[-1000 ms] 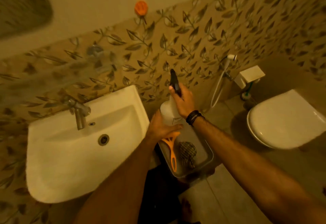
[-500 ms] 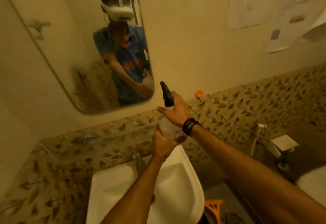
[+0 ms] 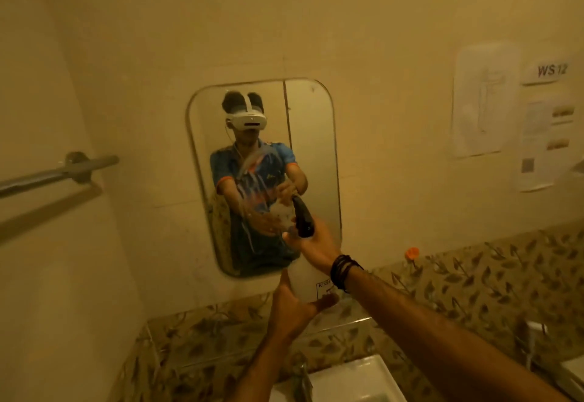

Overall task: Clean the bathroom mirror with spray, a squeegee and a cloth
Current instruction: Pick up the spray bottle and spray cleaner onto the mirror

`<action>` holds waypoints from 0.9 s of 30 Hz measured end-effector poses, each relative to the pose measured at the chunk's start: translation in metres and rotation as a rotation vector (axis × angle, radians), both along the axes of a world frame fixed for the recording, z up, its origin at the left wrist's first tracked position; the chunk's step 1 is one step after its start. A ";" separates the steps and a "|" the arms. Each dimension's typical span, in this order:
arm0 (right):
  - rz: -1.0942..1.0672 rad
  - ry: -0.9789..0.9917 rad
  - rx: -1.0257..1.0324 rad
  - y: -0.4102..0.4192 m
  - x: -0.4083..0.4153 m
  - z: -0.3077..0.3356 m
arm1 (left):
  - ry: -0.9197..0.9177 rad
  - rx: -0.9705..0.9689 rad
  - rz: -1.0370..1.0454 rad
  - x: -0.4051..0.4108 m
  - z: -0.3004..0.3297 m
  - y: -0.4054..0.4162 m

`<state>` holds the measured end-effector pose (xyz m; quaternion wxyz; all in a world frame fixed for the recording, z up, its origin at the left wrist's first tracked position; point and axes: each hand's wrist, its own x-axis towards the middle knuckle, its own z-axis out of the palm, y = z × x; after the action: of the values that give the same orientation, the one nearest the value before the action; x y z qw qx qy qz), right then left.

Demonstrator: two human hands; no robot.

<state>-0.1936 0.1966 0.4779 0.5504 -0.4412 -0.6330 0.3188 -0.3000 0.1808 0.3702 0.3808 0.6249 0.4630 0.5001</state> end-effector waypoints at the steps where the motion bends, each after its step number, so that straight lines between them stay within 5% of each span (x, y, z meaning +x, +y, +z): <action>1: 0.005 0.002 0.003 0.001 -0.005 0.008 | -0.006 0.011 0.010 -0.004 0.007 0.000; 12: 0.141 -0.159 0.145 0.010 -0.055 0.109 | -0.053 0.135 0.074 -0.036 0.096 0.015; 27: -0.084 -0.169 0.168 0.016 -0.033 0.187 | -0.023 0.244 0.149 -0.004 0.165 0.028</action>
<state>-0.2265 0.2122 0.6646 0.5431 -0.4449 -0.6825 0.2032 -0.3040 0.2090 0.5348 0.2690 0.6248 0.4394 0.5867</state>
